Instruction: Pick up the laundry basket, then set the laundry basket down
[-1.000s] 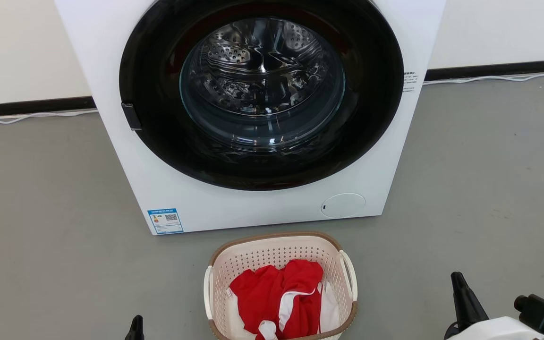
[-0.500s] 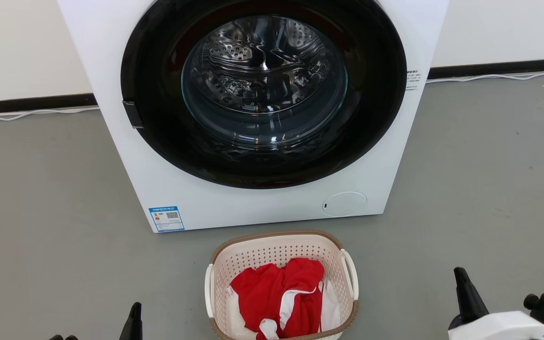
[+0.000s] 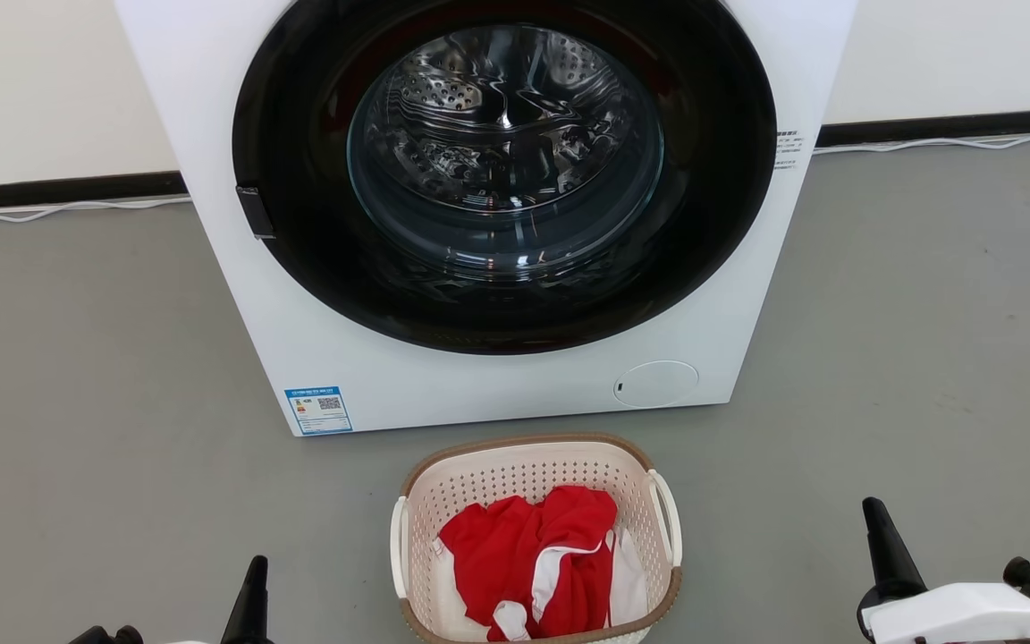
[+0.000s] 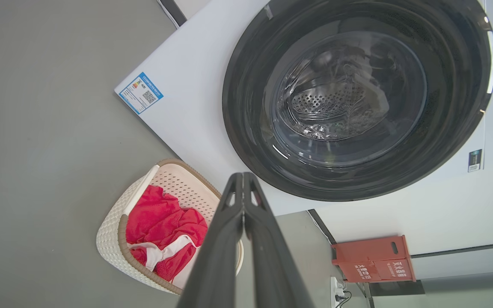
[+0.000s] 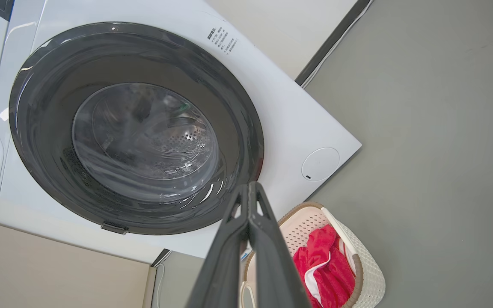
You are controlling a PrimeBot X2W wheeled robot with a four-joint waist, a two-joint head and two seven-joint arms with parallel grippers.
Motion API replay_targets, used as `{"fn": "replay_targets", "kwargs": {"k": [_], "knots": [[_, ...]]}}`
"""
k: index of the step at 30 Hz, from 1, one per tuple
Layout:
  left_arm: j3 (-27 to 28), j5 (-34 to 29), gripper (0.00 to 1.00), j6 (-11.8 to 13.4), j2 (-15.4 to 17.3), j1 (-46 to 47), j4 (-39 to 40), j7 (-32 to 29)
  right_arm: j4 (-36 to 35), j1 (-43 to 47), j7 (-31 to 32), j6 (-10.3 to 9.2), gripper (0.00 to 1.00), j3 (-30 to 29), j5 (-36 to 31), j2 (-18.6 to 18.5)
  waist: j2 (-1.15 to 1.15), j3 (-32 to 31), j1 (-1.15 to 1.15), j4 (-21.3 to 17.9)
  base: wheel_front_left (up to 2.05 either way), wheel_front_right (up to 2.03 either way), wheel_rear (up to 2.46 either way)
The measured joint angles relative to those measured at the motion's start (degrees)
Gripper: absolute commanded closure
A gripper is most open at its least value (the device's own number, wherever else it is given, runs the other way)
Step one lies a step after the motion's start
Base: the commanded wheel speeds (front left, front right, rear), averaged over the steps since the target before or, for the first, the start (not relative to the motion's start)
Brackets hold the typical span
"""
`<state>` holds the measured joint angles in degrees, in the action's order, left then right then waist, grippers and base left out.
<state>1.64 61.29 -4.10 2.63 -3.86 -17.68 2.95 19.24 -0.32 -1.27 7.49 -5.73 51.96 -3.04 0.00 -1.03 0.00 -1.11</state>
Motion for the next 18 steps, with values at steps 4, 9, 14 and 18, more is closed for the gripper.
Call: {"fn": "replay_targets", "kwargs": {"k": [4,9,14,18], "knots": [[0.18,2.88,1.00,-0.03,-0.02,0.68,0.08,-0.94,-0.15,-0.06,0.60,0.00,1.00,-0.12,3.45,0.02,0.00,0.11,0.00,0.10,0.00,0.00,0.00],[0.41,5.48,1.00,-0.54,-0.05,1.31,0.53,-1.52,-0.37,-0.38,1.32,0.00,1.00,-0.29,7.06,0.05,0.00,0.22,0.00,0.20,0.00,0.00,0.00],[0.78,8.00,1.00,-0.70,-0.10,1.90,0.57,-2.46,-0.85,-1.19,1.85,0.00,1.00,-0.55,10.48,0.08,0.00,0.32,0.00,0.30,0.00,0.00,0.00],[1.01,10.26,1.00,-1.02,-0.14,2.29,0.80,-2.97,-1.09,-1.19,2.36,0.00,1.00,-0.87,13.30,0.10,0.00,0.41,0.00,0.38,0.00,0.00,0.00]]}}
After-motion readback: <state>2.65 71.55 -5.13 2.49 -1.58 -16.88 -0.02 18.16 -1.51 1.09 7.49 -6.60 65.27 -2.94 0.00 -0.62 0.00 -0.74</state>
